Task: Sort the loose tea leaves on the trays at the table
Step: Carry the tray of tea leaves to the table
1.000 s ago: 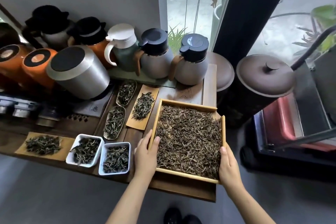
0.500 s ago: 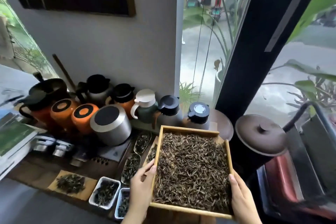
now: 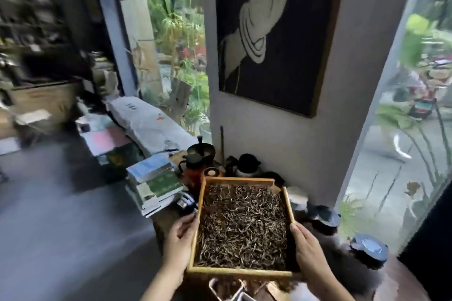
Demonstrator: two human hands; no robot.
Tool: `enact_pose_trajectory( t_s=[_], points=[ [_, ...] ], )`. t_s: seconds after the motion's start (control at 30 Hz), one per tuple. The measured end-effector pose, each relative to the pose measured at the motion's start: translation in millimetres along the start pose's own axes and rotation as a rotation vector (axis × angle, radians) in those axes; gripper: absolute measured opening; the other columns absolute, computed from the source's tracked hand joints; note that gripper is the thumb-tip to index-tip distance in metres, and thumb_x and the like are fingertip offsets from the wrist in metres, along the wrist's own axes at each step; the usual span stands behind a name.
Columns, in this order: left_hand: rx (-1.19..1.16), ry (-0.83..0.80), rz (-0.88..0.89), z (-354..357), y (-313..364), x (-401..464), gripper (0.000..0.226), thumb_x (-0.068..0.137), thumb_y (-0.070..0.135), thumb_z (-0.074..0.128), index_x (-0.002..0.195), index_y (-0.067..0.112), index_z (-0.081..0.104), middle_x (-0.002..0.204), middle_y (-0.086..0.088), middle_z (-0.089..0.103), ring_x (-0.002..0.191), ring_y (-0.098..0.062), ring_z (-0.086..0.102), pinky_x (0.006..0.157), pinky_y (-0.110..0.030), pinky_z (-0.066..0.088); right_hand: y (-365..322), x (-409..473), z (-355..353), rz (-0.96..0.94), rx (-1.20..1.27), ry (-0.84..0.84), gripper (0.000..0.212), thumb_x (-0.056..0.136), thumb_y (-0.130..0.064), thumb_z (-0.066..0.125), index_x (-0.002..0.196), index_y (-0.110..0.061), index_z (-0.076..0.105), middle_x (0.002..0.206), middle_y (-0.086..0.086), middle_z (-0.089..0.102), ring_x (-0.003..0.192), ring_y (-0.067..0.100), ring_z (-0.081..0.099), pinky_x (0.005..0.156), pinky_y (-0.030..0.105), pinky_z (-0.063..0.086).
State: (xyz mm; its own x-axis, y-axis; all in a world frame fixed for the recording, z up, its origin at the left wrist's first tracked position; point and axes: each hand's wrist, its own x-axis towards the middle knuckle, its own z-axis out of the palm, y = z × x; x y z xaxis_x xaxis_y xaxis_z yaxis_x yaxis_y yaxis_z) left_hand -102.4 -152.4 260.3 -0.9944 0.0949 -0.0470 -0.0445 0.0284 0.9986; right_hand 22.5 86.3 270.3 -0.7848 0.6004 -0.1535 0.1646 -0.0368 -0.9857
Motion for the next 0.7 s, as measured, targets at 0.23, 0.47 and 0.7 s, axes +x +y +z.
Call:
enact_pose_trajectory(
  t_s=[0.23,0.47,0.7],
  points=[
    [-0.115,0.258,0.034,-140.3,69.7,26.2,0.016,0.088,0.017,0.067,0.103,0.012,0.069,0.096,-0.013,0.073,0.09,-0.031,0.07,0.084,-0.046,0.056,-79.9,22.8,152.7,-0.027,-0.109,-0.275,0.035,0.099,-0.032,0.042,0.107,-0.01,0.069,0.094,0.003,0.073,0.091,0.018,0.067,0.089,0.024,0.051],
    [-0.125,0.519,0.101,-294.5,134.8,67.5,0.016,0.088,0.017,0.068,0.1,0.006,0.07,0.094,-0.017,0.072,0.09,-0.033,0.068,0.083,-0.044,0.055,-163.9,19.9,332.0,-0.113,-0.182,-0.515,0.032,0.097,-0.029,0.047,0.107,-0.005,0.066,0.11,0.018,0.067,0.092,0.029,0.063,0.081,0.038,0.05],
    [-0.147,0.644,0.144,-439.1,170.8,127.0,0.016,0.089,0.017,0.066,0.101,0.008,0.072,0.099,-0.021,0.072,0.092,-0.038,0.068,0.086,-0.052,0.055,-215.7,24.3,519.3,-0.158,-0.192,-0.647,0.039,0.096,-0.036,0.047,0.109,-0.004,0.067,0.113,0.018,0.065,0.105,0.033,0.059,0.098,0.051,0.045]
  ],
)
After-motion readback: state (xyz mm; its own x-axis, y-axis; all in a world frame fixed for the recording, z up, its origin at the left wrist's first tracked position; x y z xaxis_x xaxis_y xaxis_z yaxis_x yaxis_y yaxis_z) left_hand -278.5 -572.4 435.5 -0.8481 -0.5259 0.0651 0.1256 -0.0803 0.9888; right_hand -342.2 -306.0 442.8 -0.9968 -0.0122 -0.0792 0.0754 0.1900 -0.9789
